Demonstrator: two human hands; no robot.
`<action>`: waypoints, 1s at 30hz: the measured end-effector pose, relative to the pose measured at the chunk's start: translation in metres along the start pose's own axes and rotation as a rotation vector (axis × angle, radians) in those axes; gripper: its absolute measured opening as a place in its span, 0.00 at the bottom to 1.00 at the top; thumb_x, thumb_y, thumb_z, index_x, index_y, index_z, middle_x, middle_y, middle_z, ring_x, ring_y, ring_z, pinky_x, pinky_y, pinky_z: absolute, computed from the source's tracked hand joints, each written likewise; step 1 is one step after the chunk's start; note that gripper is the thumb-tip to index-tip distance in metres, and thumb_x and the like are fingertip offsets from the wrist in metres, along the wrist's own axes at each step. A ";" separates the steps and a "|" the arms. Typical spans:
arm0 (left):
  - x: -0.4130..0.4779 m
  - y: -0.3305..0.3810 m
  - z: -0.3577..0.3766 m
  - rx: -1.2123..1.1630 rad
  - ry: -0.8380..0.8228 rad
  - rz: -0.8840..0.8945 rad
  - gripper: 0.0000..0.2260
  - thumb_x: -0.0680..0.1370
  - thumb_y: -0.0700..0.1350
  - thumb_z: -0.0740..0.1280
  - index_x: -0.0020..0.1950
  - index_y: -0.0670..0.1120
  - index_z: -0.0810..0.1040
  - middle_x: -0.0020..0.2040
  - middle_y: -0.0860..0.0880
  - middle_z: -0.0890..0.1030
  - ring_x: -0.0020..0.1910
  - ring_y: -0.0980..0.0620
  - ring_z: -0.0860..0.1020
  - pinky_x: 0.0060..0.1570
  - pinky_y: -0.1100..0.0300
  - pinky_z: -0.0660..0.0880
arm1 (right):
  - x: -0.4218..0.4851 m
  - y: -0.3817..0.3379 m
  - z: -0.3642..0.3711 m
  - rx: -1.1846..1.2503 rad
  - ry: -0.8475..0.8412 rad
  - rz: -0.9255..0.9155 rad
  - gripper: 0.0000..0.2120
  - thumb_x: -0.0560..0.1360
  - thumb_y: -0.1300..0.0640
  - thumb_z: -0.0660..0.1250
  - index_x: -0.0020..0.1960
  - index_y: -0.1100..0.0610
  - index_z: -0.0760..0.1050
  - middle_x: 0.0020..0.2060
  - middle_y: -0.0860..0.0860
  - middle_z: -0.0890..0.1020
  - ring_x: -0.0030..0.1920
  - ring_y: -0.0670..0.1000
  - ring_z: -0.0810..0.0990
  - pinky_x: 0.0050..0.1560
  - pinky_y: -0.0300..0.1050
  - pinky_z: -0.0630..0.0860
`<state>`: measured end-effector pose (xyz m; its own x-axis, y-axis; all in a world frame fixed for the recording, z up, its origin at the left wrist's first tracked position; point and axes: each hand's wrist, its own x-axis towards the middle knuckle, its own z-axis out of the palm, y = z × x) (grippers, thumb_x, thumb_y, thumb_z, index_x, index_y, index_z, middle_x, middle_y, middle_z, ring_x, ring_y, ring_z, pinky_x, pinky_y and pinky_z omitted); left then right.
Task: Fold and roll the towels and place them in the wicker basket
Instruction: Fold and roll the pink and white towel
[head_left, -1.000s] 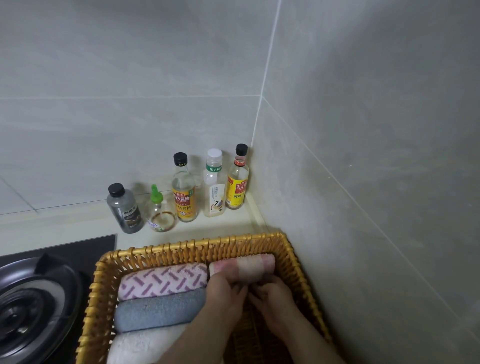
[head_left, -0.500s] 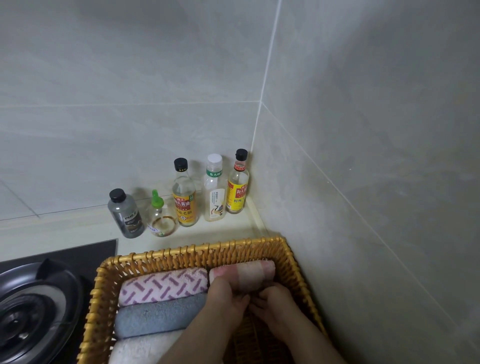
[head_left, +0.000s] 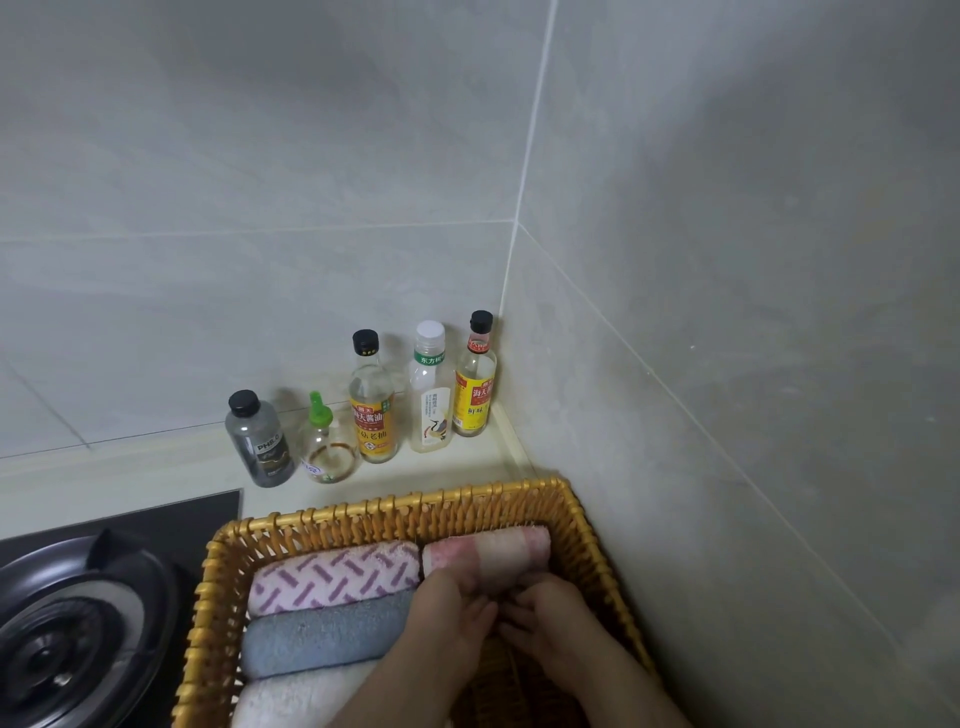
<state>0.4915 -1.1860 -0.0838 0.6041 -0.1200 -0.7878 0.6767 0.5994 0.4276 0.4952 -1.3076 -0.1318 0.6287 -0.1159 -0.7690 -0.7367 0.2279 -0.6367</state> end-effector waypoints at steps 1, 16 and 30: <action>-0.002 0.000 0.000 0.000 -0.005 -0.009 0.13 0.79 0.33 0.57 0.63 0.33 0.70 0.64 0.35 0.73 0.62 0.39 0.72 0.68 0.50 0.67 | -0.003 -0.001 0.001 -0.014 0.002 -0.003 0.20 0.76 0.69 0.52 0.60 0.56 0.76 0.54 0.59 0.82 0.55 0.59 0.81 0.59 0.58 0.78; -0.039 0.049 -0.026 0.694 -0.075 0.381 0.05 0.79 0.37 0.64 0.50 0.43 0.79 0.46 0.45 0.82 0.46 0.49 0.80 0.42 0.59 0.75 | -0.070 -0.024 -0.008 -0.387 -0.044 -0.290 0.08 0.80 0.57 0.62 0.55 0.47 0.77 0.54 0.49 0.79 0.55 0.51 0.78 0.58 0.50 0.78; -0.108 0.087 -0.124 1.382 -0.171 0.845 0.12 0.80 0.46 0.64 0.54 0.65 0.74 0.56 0.68 0.76 0.57 0.66 0.75 0.54 0.71 0.70 | -0.136 -0.011 -0.002 -0.715 0.028 -0.663 0.16 0.78 0.57 0.64 0.64 0.45 0.75 0.59 0.38 0.77 0.61 0.38 0.74 0.59 0.34 0.70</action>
<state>0.4331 -1.0230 -0.0166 0.9518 -0.2821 -0.1202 -0.0690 -0.5788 0.8125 0.4177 -1.2964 -0.0203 0.9708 -0.0340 -0.2374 -0.2187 -0.5316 -0.8183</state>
